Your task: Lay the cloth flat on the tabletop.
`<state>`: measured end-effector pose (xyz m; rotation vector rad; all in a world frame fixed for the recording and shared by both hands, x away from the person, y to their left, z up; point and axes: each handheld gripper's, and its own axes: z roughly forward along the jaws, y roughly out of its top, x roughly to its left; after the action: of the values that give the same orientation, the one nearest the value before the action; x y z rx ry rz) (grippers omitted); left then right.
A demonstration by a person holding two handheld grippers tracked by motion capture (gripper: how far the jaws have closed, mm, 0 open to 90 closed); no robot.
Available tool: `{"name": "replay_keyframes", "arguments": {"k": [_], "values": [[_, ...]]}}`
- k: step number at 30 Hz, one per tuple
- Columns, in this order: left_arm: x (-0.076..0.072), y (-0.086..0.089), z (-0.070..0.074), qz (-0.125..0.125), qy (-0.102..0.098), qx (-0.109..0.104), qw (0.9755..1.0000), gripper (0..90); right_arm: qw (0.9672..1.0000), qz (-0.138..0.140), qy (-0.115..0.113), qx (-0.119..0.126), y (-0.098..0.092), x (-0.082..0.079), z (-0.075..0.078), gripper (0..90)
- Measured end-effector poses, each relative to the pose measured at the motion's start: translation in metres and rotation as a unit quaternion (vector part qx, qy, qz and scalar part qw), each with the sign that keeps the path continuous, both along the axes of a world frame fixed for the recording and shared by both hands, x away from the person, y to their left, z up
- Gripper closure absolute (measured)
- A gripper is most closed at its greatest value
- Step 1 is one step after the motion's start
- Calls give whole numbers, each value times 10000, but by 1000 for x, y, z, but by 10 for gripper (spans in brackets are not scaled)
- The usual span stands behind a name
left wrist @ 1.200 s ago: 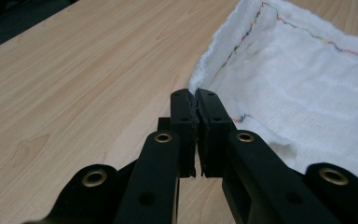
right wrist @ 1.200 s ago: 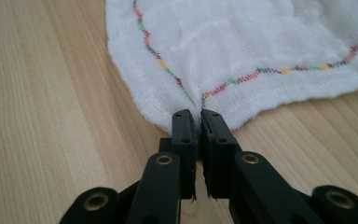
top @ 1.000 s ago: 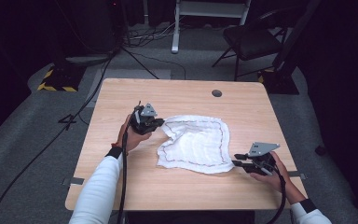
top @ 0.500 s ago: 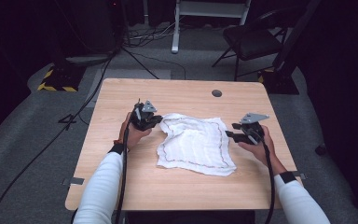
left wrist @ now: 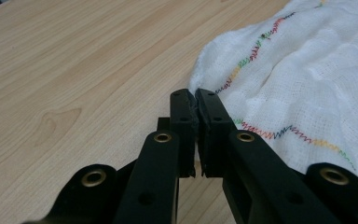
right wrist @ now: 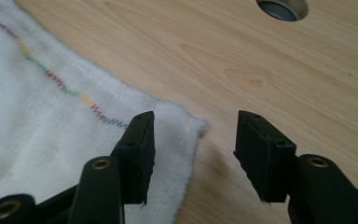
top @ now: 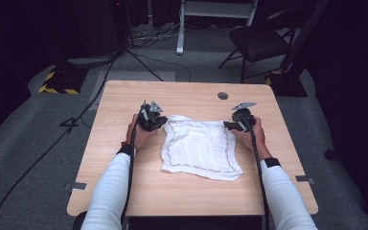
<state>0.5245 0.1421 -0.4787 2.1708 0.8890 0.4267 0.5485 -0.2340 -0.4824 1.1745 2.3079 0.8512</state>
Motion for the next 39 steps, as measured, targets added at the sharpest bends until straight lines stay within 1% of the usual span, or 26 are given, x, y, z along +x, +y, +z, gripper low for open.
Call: {"name": "replay_keyframes", "arguments": {"k": [5,7,8,9,10,12,14,15,17,19,20,21,22,23,24,25,26,27,29,30,31,32,34,37,38,39], "values": [[3,-2,-4,16,97,59,9999,859,9999,4,102,4,3,4,-5,538],[4,-2,-5,64,99,69,9999,860,9998,57,154,62,4,5,-5,626],[4,-2,-5,64,99,69,9999,860,9998,57,154,62,4,5,-5,626],[5,-2,-6,64,109,81,9999,860,9993,163,260,219,4,5,-5,743],[5,-2,-5,76,116,66,9999,861,9991,200,266,253,5,4,-6,792],[5,-2,-4,69,99,52,9999,862,9988,295,306,243,6,3,-5,853],[4,-1,-3,58,95,45,9999,862,9988,290,313,221,7,3,-4,866],[3,0,1,79,51,-21,10000,862,9990,321,206,214,7,1,-2,875],[1,2,8,57,-19,-98,9999,862,9989,351,41,318,5,-3,5,879],[-2,3,19,16,-136,-166,9998,862,9985,367,-142,391,3,-7,16,882],[-2,3,19,16,-136,-166,9998,862,9980,398,-245,418,2,-10,23,884],[-8,4,30,-46,-265,-213,9994,862,9975,428,-339,440,1,-13,30,885],[-11,5,37,-83,-350,-211,9991,862,9969,459,-413,480,0,-16,36,885],[-14,5,42,-124,-393,-281,9988,863,9962,493,-513,504,-1,-20,43,885],[-14,5,42,-124,-393,-281,9988,862,9962,493,-513,504,-1,-20,43,885],[-20,7,53,-184,-499,-349,9980,863,9945,562,-676,571,-3,-28,55,886],[-20,7,53,-184,-499,-349,9980,863,9945,562,-676,571,-3,-28,55,886],[-27,7,62,-249,-616,-326,9973,862,9927,609,-826,640,-4,-34,66,887],[-30,7,66,-278,-657,-332,9969,863,9917,641,-884,676,-5,-37,71,886],[-33,7,69,-311,-682,-343,9966,863,9901,703,-980,721,-6,-43,79,887],[-38,8,76,-350,-788,-349,9957,863,9892,740,-1023,739,-6,-46,82,888],[-38,8,76,-350,-788,-349,9957,863,9885,754,-1062,762,-7,-48,86,889],[-44,10,84,-386,-886,-370,9946,863,9870,805,-1133,807,-7,-52,92,890],[-50,12,93,-432,-959,-501,9932,863,9845,843,-1274,861,-8,-59,101,891],[-50,12,93,-432,-959,-501,9932,863,9845,843,-1274,861,-8,-59,101,891],[-57,12,100,-496,-1058,-547,9916,864,9824,893,-1333,952,-10,-65,107,891]]}}
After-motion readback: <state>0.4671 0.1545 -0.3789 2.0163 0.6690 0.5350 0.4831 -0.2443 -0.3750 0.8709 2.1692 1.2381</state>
